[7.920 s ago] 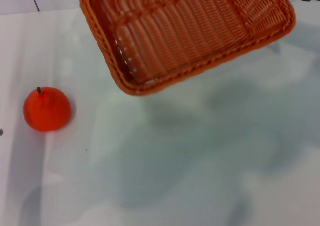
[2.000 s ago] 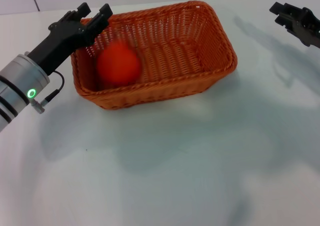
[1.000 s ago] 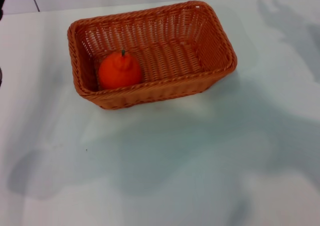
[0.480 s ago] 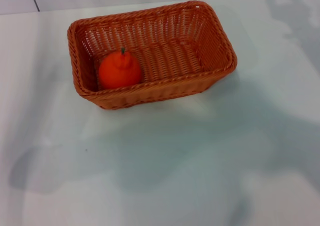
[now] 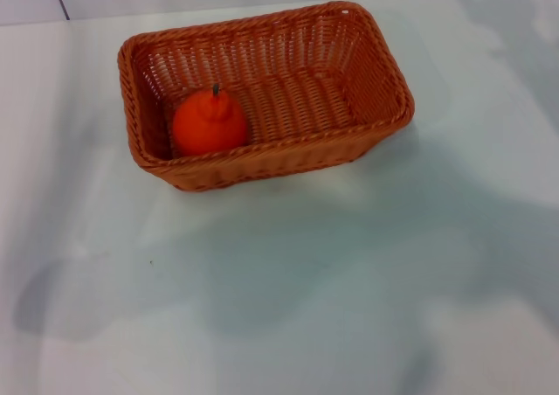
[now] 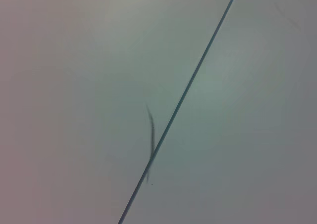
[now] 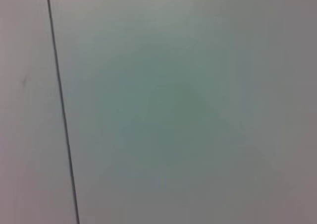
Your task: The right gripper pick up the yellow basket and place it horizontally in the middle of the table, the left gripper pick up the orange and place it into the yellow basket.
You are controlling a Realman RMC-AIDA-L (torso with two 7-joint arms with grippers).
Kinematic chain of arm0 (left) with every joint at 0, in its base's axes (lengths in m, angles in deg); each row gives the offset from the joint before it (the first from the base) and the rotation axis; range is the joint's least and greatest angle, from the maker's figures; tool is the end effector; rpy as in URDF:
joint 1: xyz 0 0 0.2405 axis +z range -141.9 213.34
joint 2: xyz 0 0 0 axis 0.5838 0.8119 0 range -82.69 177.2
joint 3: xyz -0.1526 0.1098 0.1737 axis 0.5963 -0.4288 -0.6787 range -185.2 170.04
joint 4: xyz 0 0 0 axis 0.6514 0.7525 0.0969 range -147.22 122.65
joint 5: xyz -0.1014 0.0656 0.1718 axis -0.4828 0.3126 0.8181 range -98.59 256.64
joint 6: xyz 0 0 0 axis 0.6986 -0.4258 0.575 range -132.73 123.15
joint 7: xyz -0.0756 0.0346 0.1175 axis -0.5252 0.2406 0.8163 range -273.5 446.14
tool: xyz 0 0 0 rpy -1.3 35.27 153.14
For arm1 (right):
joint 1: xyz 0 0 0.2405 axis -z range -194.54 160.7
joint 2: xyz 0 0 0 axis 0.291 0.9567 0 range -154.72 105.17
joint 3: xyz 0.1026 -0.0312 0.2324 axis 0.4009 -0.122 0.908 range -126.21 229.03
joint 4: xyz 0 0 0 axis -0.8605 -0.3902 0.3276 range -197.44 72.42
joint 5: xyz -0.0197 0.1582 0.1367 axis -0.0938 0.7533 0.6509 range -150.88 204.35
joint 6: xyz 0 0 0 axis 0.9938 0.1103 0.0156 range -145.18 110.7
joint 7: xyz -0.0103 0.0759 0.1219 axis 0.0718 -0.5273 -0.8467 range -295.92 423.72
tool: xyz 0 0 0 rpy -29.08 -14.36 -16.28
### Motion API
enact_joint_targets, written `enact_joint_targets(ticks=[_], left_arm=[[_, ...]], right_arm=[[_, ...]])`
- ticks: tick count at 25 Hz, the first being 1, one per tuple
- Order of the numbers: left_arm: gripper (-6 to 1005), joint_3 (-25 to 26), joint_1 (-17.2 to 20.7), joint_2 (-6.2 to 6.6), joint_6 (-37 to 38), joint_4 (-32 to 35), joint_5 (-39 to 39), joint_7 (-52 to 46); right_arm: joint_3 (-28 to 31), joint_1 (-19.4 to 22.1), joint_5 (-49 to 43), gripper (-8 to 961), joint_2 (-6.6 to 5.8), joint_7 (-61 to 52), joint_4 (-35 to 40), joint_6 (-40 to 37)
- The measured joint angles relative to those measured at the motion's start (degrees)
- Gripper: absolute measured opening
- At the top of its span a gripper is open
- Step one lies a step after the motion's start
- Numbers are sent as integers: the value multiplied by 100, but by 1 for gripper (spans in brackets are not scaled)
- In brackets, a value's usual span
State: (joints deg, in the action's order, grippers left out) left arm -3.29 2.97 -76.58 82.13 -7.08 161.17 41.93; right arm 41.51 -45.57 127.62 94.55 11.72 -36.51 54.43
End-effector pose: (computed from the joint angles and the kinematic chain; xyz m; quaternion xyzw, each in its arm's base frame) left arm -0.2771 0.3436 0.0196 -0.5885 -0.2757 -0.5728 0.4995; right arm 0.3354 0.3604 0.1043 -0.2501 -0.6549 -0.5809 0.4136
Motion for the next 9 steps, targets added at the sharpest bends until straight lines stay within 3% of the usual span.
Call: enact_joint_targets(ticks=[9], left_arm=[[888, -20, 11, -26, 78, -94, 3, 303]], right_arm=[[15, -82, 28, 731, 12, 308, -83, 64]])
